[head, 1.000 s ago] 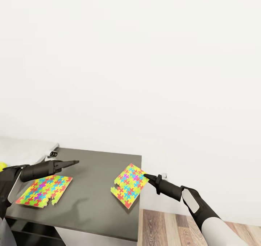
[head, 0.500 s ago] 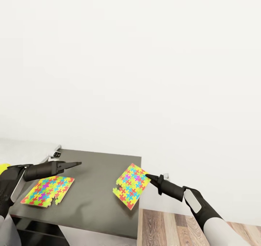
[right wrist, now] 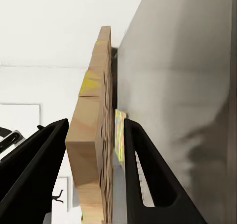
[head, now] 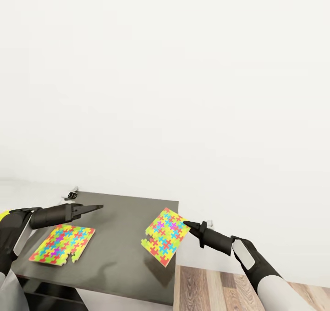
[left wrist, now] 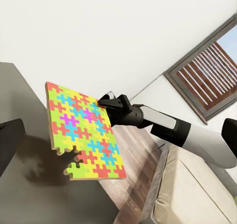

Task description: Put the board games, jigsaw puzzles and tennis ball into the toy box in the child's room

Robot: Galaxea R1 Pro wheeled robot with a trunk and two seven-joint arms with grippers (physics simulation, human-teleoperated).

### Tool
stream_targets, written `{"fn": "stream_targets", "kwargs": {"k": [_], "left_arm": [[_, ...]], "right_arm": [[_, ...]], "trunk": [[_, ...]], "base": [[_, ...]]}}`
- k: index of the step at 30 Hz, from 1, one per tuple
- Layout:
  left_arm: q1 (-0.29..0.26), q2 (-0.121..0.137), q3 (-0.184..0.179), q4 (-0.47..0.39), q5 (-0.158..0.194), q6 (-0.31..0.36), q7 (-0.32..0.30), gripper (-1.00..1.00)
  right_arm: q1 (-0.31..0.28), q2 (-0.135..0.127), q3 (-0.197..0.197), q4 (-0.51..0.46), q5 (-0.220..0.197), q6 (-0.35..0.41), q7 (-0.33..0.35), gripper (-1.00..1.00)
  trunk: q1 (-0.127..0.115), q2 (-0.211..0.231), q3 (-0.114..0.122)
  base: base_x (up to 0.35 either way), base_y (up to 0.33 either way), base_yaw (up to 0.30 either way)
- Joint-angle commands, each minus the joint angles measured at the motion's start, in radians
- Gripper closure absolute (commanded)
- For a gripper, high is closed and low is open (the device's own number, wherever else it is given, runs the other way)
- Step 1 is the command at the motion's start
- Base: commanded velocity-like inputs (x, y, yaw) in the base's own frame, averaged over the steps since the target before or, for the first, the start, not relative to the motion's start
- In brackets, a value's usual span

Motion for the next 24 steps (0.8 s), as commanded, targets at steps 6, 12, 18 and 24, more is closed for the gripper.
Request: {"fn": "stream_targets", "kwargs": {"k": [6, 12, 18, 24], "left_arm": [[-0.001, 0.0, -0.002, 0.0, 0.0, 0.011, -0.004, -1.0], [-0.001, 0.0, -0.002, 0.0, 0.0, 0.011, -0.004, -1.0], [-0.001, 0.0, -0.002, 0.0, -0.001, 0.01, -0.004, -1.0], [-0.001, -0.001, -0.002, 0.0, -0.001, 0.011, -0.004, -1.0]], "right_arm": [[-0.002, 0.002, -0.005, -0.004, -0.003, 0.006, -0.002, 1.0], [-0.001, 0.003, -0.032, -0.002, -0.036, 0.018, -0.004, 1.0], [-0.001, -0.002, -0.032, -0.001, -0.044, 0.06, -0.008, 1.0], [-0.001, -0.019, -0.03, -0.005, -0.04, 0.109, -0.007, 1.0]], "trunk": [[-0.023, 0.042, 0.018], [-0.046, 0.084, 0.037], [-0.069, 0.126, 0.055], [-0.092, 0.168, 0.074]], "base": [[0.0, 0.0, 0.0], [0.0, 0.0, 0.0], [-0.046, 0.0, 0.0], [-0.144, 0.0, 0.0]]}}
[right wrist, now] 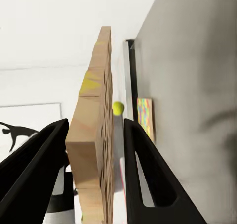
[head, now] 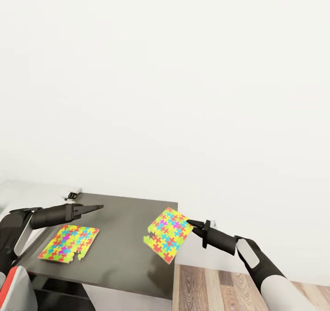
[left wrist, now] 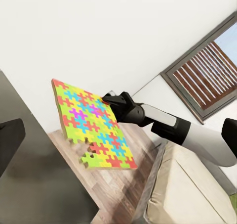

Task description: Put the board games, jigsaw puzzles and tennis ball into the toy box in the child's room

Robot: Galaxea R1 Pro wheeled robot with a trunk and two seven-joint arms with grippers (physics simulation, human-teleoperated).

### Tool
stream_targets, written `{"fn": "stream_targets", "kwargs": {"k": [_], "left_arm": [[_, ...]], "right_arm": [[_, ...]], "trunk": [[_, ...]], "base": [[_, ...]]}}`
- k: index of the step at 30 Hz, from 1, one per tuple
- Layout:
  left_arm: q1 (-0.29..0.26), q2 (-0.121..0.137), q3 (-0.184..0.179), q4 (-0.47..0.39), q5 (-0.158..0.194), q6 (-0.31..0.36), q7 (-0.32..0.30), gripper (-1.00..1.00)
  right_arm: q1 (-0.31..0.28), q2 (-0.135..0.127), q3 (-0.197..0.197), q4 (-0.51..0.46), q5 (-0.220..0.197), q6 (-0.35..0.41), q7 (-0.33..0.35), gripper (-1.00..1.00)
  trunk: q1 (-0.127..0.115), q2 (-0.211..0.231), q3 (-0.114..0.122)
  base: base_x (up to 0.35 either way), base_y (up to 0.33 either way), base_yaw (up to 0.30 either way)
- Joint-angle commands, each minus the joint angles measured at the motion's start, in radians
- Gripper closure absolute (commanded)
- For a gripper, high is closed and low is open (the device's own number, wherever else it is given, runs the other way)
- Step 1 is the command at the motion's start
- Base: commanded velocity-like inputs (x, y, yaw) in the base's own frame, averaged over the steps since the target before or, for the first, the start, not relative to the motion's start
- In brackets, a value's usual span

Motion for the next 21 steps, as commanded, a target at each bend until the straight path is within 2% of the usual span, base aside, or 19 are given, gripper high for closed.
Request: {"fn": "stream_targets", "kwargs": {"k": [1, 6, 10, 13, 21], "left_arm": [[-0.001, 0.0, 0.0, 0.0, 0.0, 0.011, -0.004, -1.0], [-0.001, 0.0, 0.0, 0.0, -0.001, 0.011, -0.004, -1.0], [-0.001, 0.0, 0.0, 0.0, -0.003, 0.011, -0.004, -1.0], [-0.001, 0.0, 0.0, 0.0, -0.003, 0.011, -0.004, -1.0], [-0.002, -0.02, -0.01, 0.0, -0.003, 0.011, -0.004, -1.0]], "right_arm": [[0.0, -0.002, -0.003, 0.0, 0.006, -0.001, 0.007, 1.0], [0.008, -0.007, -0.009, 0.0, 0.005, -0.054, 0.013, 1.0], [0.011, -0.006, -0.057, -0.001, 0.005, -0.066, 0.015, 1.0], [0.013, -0.007, -0.079, -0.001, 0.005, -0.068, 0.016, 1.0], [0.019, -0.008, -0.104, -0.002, 0.005, -0.089, 0.019, 1.0]], "trunk": [[-0.004, 0.007, 0.002], [-0.023, 0.042, 0.018], [-0.039, 0.07, 0.03], [-0.05, 0.091, 0.04], [-0.081, 0.147, 0.071]], "base": [[-0.029, 0.0, 0.0], [-0.008, 0.0, 0.0], [-0.001, 0.0, 0.0], [0.0, 0.0, 0.026], [0.0, 0.0, 0.21]]}}
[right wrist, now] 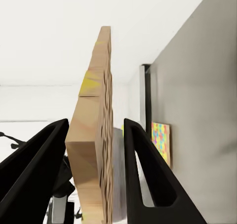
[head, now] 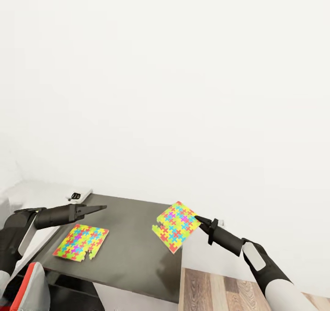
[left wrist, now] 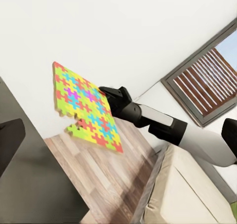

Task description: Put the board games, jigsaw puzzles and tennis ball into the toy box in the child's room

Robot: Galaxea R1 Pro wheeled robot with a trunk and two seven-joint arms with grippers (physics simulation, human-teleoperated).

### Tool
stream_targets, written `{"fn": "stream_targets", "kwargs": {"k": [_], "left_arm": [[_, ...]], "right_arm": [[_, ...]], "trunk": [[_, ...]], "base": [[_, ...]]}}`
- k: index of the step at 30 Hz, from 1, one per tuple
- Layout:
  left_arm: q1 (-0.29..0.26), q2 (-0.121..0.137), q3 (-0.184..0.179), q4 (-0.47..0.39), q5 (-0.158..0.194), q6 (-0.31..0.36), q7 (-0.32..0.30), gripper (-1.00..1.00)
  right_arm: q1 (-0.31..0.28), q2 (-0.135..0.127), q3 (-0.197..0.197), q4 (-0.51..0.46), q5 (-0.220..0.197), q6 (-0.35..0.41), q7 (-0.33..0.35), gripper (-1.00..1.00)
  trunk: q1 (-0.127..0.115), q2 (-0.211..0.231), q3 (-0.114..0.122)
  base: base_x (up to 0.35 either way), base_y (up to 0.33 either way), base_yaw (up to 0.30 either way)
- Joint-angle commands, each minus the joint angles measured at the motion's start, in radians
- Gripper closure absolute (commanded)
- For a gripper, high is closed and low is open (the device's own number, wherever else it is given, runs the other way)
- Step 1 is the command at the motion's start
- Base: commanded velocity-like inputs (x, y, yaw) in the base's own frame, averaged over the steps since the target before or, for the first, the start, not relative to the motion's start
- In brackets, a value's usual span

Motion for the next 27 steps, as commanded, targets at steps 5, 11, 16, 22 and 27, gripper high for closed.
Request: {"fn": "stream_targets", "kwargs": {"k": [5, 11, 16, 22, 27], "left_arm": [[-0.002, -0.003, -0.021, 0.0, -0.001, 0.011, -0.004, -1.0], [-0.003, -0.003, -0.024, 0.0, -0.002, 0.011, -0.004, -1.0], [-0.003, -0.003, -0.025, 0.0, -0.002, 0.011, -0.004, -1.0], [-0.003, 0.002, -0.023, 0.0, -0.002, 0.012, -0.004, -1.0], [-0.005, 0.008, -0.022, 0.0, -0.002, 0.012, -0.004, -1.0]], "right_arm": [[0.001, 0.0, -0.016, 0.0, 0.004, -0.002, 0.014, 1.0], [0.001, 0.0, -0.017, 0.0, 0.004, -0.014, 0.027, 1.0], [0.001, 0.0, -0.017, 0.0, 0.005, -0.017, 0.028, 1.0], [0.001, 0.0, -0.017, -0.001, 0.005, -0.018, 0.028, 1.0], [0.001, 0.0, -0.017, -0.001, 0.005, -0.019, 0.028, 1.0]], "trunk": [[-0.019, 0.035, 0.019], [-0.042, 0.077, 0.043], [-0.061, 0.112, 0.063], [-0.084, 0.154, 0.086], [-0.104, 0.189, 0.106]], "base": [[0.0, 0.0, 0.242], [0.0, 0.0, 0.244], [0.0, 0.0, 0.244], [0.0, 0.0, 0.244], [0.0, 0.0, 0.245]]}}
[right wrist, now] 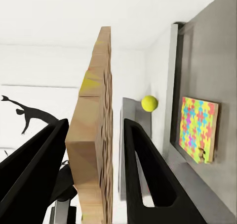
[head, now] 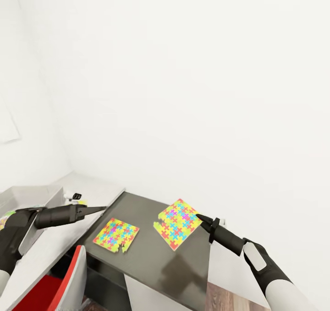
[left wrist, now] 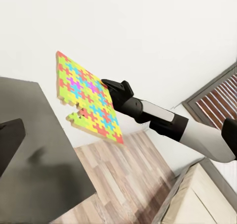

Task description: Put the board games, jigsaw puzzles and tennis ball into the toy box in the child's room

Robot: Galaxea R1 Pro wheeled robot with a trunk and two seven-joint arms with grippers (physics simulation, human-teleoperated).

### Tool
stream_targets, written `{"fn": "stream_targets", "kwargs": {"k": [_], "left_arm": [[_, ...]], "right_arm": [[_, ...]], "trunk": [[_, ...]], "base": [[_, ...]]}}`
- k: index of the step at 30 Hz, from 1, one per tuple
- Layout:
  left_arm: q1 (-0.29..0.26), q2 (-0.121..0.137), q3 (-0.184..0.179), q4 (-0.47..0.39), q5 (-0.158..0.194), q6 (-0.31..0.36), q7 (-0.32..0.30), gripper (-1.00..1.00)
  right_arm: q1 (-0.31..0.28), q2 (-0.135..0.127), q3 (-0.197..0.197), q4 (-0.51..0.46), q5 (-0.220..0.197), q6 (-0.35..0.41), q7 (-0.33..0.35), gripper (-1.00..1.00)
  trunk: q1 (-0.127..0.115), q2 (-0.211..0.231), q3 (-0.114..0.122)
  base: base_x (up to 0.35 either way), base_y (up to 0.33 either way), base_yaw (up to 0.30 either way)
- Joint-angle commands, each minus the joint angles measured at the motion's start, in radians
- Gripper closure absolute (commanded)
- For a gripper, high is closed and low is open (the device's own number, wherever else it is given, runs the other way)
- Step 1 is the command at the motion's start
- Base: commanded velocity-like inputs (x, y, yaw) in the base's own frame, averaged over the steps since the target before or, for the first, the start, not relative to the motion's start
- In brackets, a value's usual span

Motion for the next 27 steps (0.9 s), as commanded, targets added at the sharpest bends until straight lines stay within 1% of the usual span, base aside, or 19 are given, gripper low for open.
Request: {"fn": "stream_targets", "kwargs": {"k": [1, 27], "left_arm": [[-0.002, 0.001, 0.0, 0.0, 0.0, 0.011, -0.004, -1.0], [-0.003, 0.001, -0.002, 0.0, 0.0, 0.01, -0.004, -1.0]], "right_arm": [[-0.001, 0.0, -0.002, 0.0, 0.001, 0.003, 0.003, 1.0], [-0.001, -0.002, -0.002, 0.001, 0.001, -0.009, 0.002, 1.0]], "trunk": [[-0.004, 0.006, 0.003], [-0.103, 0.188, 0.105]], "base": [[0.0, 0.0, 0.246], [-0.14, 0.0, 0.263]]}}
